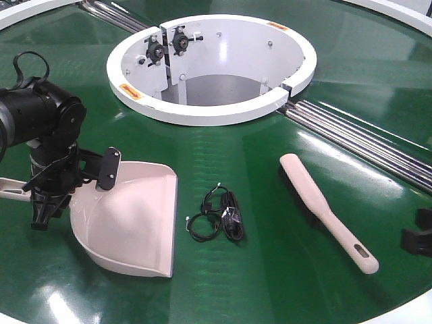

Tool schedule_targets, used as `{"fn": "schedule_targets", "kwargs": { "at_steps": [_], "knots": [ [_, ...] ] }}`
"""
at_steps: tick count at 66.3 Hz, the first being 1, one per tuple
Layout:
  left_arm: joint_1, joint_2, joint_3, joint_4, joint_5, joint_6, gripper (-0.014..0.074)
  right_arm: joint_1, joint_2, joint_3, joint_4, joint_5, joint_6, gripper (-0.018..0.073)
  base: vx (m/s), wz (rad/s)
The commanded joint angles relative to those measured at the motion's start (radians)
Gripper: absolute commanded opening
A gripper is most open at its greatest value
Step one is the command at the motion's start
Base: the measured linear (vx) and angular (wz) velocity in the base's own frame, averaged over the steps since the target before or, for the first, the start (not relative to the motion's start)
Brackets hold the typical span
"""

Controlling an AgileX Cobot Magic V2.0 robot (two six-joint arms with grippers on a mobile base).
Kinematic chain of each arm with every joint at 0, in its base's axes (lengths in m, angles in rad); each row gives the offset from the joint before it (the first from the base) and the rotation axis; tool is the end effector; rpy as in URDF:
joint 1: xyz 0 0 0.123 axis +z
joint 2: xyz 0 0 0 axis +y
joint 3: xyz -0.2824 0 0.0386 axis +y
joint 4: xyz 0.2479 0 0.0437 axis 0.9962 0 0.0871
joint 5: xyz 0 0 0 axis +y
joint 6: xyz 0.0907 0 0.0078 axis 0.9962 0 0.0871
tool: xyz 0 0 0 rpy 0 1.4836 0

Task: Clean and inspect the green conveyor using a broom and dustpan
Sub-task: 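Lower the right gripper onto the pink brush handle and grasp it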

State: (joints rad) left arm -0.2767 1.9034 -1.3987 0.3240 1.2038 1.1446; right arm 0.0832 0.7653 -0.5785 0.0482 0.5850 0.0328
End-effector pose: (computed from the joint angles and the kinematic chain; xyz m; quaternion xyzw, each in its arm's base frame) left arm 0.3574 -0.0734 0.2088 -0.6903 -0.7076 -0.1248 0.0853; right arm 0.1445 0.0145 0.2858 -0.0103 0.9032 0.0454 0.4267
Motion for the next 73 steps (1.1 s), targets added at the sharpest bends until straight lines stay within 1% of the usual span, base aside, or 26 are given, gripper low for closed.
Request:
{"fn": "schedule_targets", "kwargs": {
  "at_steps": [1, 8, 10, 11, 15, 20, 27, 34, 47, 58, 73],
  "knots": [
    [-0.009, -0.047, -0.029, 0.0, 0.015, 0.0, -0.0006, 0.064, 0.077, -0.095, -0.029, 0.013, -0.025, 0.0246, 0.0, 0.0],
    [-0.009, -0.047, -0.029, 0.0, 0.015, 0.0, -0.0006, 0.109, 0.171, -0.164, -0.048, 0.069, 0.005, 0.0379, 0.0, 0.0],
    [-0.009, -0.047, -0.029, 0.0, 0.015, 0.0, -0.0006, 0.11, 0.198, -0.19, -0.048, 0.086, 0.017, 0.0406, 0.0, 0.0],
    [-0.009, -0.047, -0.029, 0.0, 0.015, 0.0, -0.0006, 0.11, 0.219, -0.208, -0.048, 0.1, 0.025, 0.044, 0.0, 0.0],
    [-0.009, -0.047, -0.029, 0.0, 0.015, 0.0, -0.0006, 0.108, 0.276, -0.256, -0.048, 0.141, 0.026, 0.0504, 0.0, 0.0],
    [-0.009, -0.047, -0.029, 0.0, 0.015, 0.0, -0.0006, 0.108, 0.349, -0.312, -0.048, 0.181, 0.023, 0.055, 0.0, 0.0],
    [-0.009, -0.047, -0.029, 0.0, 0.015, 0.0, -0.0006, 0.108, 0.453, -0.39, -0.048, 0.243, 0.011, 0.0566, 0.0, 0.0],
    [-0.009, -0.047, -0.029, 0.0, 0.015, 0.0, -0.0006, 0.108, 0.557, -0.465, -0.048, 0.308, -0.041, 0.0564, 0.0, 0.0],
    [-0.009, -0.047, -0.029, 0.0, 0.015, 0.0, -0.0006, 0.11, 0.732, -0.573, -0.038, 0.402, -0.069, 0.0564, 0.0, 0.0],
    [-0.009, -0.047, -0.029, 0.0, 0.015, 0.0, -0.0006, 0.11, 0.847, -0.629, -0.037, 0.436, -0.09, 0.0564, 0.0, 0.0],
    [-0.009, -0.047, -0.029, 0.0, 0.015, 0.0, -0.0006, 0.11, 0.925, -0.651, -0.037, 0.431, -0.105, 0.0564, 0.0, 0.0]
  ]
}}
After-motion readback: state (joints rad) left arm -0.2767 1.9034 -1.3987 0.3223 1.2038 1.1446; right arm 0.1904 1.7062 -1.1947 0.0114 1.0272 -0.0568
